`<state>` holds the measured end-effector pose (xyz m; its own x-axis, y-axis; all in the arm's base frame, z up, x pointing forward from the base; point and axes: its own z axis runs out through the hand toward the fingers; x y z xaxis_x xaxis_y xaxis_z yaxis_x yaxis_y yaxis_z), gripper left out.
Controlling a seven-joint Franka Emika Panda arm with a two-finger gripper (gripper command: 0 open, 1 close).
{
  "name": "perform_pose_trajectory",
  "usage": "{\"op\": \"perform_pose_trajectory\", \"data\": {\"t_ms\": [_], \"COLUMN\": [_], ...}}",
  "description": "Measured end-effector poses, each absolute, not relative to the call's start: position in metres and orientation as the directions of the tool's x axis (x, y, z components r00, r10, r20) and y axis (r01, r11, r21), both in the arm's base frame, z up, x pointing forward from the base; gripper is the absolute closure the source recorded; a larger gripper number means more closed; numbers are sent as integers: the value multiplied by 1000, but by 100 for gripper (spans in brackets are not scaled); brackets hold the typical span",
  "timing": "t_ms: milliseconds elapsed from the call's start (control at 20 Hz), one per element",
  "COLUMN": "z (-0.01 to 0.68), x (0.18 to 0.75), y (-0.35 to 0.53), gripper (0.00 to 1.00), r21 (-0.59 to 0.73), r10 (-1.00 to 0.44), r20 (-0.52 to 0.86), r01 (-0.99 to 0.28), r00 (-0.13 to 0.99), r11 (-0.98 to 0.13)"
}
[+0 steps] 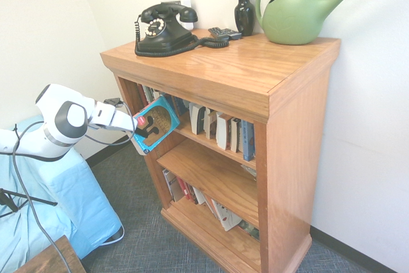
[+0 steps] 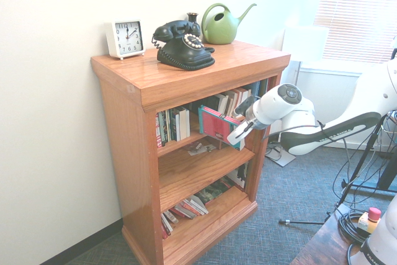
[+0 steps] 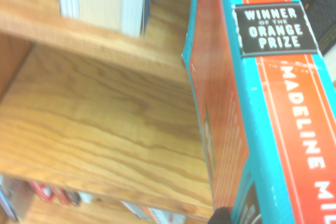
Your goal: Organize the shelf
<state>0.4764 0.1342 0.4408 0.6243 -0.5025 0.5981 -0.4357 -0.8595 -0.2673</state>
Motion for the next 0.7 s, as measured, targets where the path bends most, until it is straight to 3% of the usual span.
{"op": "perform_pose_trajectory", "data": {"t_ms": [700], "z": [441], "x": [530], "y": [140], "gripper": [100], "r21": [-280], "r10": [-496], "r20": [612], "r01": [-418], "r00": [616], "r11": [-864]}}
